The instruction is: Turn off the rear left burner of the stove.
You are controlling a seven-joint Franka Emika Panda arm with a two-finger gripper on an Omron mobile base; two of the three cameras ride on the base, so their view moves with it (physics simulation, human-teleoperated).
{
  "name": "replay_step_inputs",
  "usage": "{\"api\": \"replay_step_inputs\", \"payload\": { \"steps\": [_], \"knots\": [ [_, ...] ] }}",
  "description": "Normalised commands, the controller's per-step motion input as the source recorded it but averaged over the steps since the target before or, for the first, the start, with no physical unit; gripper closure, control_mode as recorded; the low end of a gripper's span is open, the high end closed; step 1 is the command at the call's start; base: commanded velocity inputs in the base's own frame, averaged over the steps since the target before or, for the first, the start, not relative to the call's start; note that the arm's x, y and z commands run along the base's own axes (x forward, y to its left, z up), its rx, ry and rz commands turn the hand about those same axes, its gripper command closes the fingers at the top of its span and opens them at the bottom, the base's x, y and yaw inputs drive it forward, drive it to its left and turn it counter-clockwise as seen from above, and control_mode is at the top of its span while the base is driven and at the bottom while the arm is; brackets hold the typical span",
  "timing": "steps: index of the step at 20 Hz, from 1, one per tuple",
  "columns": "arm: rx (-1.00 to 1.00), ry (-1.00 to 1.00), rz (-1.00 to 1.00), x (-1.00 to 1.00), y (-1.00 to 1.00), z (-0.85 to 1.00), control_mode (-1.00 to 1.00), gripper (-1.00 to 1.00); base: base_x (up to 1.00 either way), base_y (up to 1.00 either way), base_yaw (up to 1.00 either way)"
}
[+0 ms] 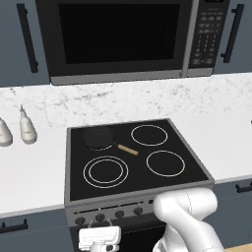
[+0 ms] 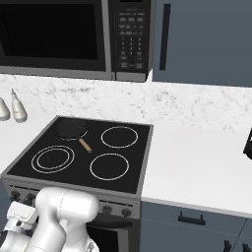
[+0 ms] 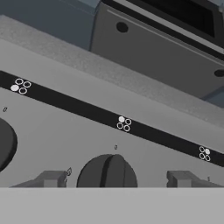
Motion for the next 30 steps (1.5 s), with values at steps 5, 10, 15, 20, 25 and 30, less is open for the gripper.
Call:
{"api": "replay_step_inputs", "payload": {
  "steps": [5, 10, 15, 20, 25, 30],
  "knots": [
    [0.0, 0.0, 0.0, 0.32, -0.17, 0.06, -1.0, -1.0, 0.0, 0.0, 0.0],
    [0.0, 0.0, 0.02, 0.34, -0.18, 0.14, -1.0, -1.0, 0.0, 0.0, 0.0],
    [0.0, 0.0, 0.02, 0.24, -0.26, 0.24, -1.0, -1.0, 0.0, 0.0, 0.0],
    [0.01, 0.0, 0.01, 0.29, -0.24, 0.25, -1.0, -1.0, 0.0, 0.0, 0.0],
    [0.0, 0.02, 0.01, 0.46, -0.14, 0.21, -1.0, 1.0, 0.0, 0.0, 0.0],
    [0.0, 0.03, 0.01, 0.49, -0.16, 0.15, -1.0, 1.0, 0.0, 0.0, 0.0]
  ]
}}
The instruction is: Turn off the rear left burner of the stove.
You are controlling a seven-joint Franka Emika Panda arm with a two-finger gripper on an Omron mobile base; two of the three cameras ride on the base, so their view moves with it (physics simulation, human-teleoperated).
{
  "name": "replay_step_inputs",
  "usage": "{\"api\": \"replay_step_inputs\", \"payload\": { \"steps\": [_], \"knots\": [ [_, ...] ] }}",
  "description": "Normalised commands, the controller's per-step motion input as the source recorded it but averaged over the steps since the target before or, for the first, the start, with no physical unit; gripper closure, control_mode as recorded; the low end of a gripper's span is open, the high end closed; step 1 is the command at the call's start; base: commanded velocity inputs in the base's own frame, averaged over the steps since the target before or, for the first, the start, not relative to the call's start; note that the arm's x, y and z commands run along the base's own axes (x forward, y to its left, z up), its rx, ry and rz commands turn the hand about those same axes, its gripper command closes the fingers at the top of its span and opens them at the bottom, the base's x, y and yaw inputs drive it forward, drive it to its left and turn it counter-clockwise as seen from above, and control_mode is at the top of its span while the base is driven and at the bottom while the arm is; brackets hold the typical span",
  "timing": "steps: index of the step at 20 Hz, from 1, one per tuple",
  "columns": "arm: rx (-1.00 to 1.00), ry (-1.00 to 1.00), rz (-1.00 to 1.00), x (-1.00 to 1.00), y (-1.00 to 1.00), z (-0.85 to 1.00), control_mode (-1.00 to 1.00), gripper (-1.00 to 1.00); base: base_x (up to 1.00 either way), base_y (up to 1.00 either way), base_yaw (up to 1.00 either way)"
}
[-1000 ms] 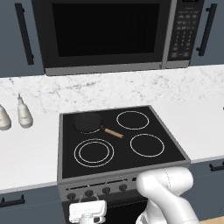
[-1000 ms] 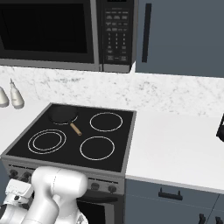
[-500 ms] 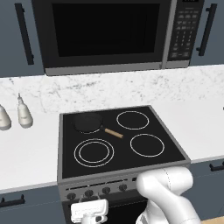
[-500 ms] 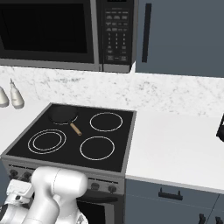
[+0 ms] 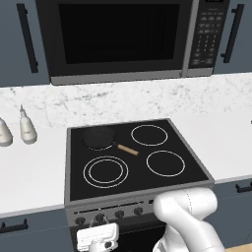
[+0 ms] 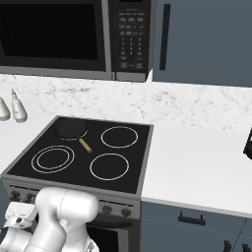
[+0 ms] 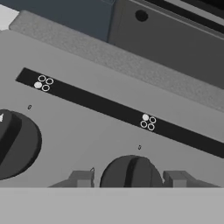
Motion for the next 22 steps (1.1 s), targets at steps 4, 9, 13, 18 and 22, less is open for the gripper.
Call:
{"api": "replay_step_inputs", "payload": {
  "steps": [4, 9, 13, 18, 22],
  "knots": [
    [0.0, 0.02, 0.03, 0.36, -0.27, 0.14, -1.0, 1.0, 0.0, 0.0, 0.0],
    [0.0, 0.03, 0.07, 0.22, -0.3, 0.06, -1.0, 1.0, 0.0, 0.0, 0.0],
    [0.0, 0.0, 0.07, 0.03, -0.27, 0.0, -1.0, 1.0, 0.0, 0.0, 0.0],
    [0.0, 0.0, 0.0, 0.0, -0.02, 0.0, -1.0, 1.0, 0.0, 0.0, 0.0],
    [0.07, 0.0, 0.0, 0.0, -0.05, 0.0, -1.0, 1.0, 0.0, 0.0, 0.0]
  ]
}}
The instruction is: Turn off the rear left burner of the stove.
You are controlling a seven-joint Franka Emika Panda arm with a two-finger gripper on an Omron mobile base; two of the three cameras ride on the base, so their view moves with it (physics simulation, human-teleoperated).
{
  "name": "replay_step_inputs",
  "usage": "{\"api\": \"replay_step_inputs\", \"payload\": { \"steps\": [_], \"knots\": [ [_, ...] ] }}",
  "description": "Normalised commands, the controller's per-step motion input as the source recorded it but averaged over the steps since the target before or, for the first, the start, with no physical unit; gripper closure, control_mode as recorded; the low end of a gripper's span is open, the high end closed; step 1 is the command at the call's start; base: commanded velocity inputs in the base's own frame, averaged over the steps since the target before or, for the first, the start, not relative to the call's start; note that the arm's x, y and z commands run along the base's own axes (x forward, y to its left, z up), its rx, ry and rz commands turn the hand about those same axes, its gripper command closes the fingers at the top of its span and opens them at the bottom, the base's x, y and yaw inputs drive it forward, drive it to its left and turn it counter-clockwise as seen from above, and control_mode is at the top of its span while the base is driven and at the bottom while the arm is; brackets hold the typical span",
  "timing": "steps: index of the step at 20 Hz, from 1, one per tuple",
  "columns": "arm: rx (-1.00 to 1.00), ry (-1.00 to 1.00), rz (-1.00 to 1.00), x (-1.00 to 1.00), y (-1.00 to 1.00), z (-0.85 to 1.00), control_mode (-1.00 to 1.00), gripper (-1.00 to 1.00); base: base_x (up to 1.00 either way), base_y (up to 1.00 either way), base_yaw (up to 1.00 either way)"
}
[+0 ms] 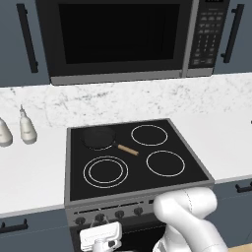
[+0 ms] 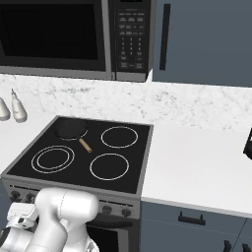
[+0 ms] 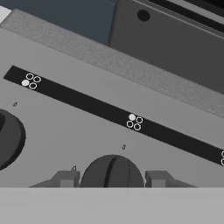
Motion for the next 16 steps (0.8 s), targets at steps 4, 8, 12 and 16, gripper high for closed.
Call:
{"api": "replay_step_inputs", "payload": {
  "steps": [4, 8, 12, 16],
  "knots": [
    [0.16, 0.03, -0.03, 0.0, -0.04, 0.0, -1.0, 1.0, 0.0, 0.0, 0.0],
    [0.23, 0.09, -0.05, 0.0, -0.07, 0.0, -1.0, 1.0, 0.0, 0.0, 0.0],
    [0.26, 0.11, -0.03, 0.0, -0.06, 0.0, -1.0, 1.0, 0.0, 0.0, 0.0],
    [0.28, 0.11, -0.03, 0.0, -0.03, 0.0, -1.0, 1.0, 0.0, 0.0, 0.0]
  ]
}}
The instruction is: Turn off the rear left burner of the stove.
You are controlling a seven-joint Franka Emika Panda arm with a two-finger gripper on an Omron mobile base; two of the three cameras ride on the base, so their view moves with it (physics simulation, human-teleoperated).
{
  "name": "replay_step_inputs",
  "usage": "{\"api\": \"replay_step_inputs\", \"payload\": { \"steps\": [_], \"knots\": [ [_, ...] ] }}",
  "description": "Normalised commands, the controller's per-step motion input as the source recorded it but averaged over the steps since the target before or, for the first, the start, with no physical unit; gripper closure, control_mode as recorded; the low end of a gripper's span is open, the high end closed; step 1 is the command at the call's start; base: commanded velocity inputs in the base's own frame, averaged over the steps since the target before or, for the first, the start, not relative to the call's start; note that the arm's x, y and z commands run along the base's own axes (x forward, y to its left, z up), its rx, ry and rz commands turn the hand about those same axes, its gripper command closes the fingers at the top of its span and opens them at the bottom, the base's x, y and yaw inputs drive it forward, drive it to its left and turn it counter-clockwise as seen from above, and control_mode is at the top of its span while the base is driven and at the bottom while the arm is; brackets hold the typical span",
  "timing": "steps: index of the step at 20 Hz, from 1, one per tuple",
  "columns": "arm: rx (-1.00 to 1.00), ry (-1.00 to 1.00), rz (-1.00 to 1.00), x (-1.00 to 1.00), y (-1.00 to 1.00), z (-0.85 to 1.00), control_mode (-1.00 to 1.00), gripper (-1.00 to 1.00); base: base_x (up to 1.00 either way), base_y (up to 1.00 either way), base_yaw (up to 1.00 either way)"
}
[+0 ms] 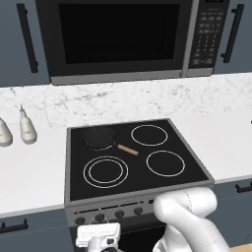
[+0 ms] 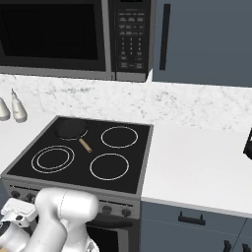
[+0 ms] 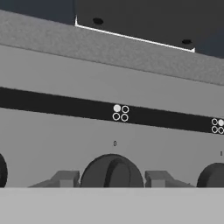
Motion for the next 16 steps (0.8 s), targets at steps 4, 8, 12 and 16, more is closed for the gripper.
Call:
{"api": "replay_step_inputs", "payload": {
  "steps": [4, 8, 12, 16],
  "knots": [
    [0.3, 0.08, -0.02, 0.0, -0.04, 0.0, -1.0, 1.0, 0.0, 0.0, 0.0],
    [0.31, 0.04, -0.02, 0.0, -0.01, 0.0, -1.0, 1.0, 0.0, 0.0, 0.0],
    [0.34, 0.0, -0.04, 0.0, -0.01, -0.06, -1.0, 1.0, 0.0, 0.0, 0.0],
    [0.36, 0.0, -0.05, 0.0, -0.09, -0.01, -1.0, 1.0, 0.0, 0.0, 0.0]
  ]
}}
